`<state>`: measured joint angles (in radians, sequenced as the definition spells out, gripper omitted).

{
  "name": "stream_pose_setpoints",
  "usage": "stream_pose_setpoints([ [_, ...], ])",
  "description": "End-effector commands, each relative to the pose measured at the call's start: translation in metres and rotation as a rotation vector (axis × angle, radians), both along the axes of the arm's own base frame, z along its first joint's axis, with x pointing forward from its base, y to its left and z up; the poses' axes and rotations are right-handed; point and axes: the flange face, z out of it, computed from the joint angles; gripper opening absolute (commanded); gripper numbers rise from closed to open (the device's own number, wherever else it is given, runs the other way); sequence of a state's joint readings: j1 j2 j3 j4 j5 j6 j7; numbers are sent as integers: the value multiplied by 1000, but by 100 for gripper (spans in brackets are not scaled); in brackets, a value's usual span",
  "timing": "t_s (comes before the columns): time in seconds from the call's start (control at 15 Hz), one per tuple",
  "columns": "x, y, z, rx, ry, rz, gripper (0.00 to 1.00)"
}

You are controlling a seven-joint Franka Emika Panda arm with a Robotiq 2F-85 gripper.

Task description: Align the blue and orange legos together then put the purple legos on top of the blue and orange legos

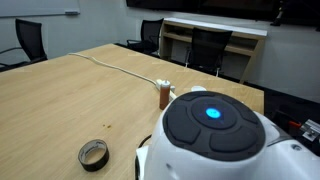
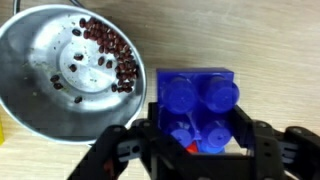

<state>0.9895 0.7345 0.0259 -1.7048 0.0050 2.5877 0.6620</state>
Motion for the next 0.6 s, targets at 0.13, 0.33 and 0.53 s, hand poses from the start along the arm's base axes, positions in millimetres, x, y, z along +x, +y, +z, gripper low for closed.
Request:
stream_pose_setpoints([
  [0.13,19,-3,9,-4,-52,85,44],
  [0.33,24,4,28,-7,-74,120,44],
  [0.53,29,12,38,14,-92,136,44],
])
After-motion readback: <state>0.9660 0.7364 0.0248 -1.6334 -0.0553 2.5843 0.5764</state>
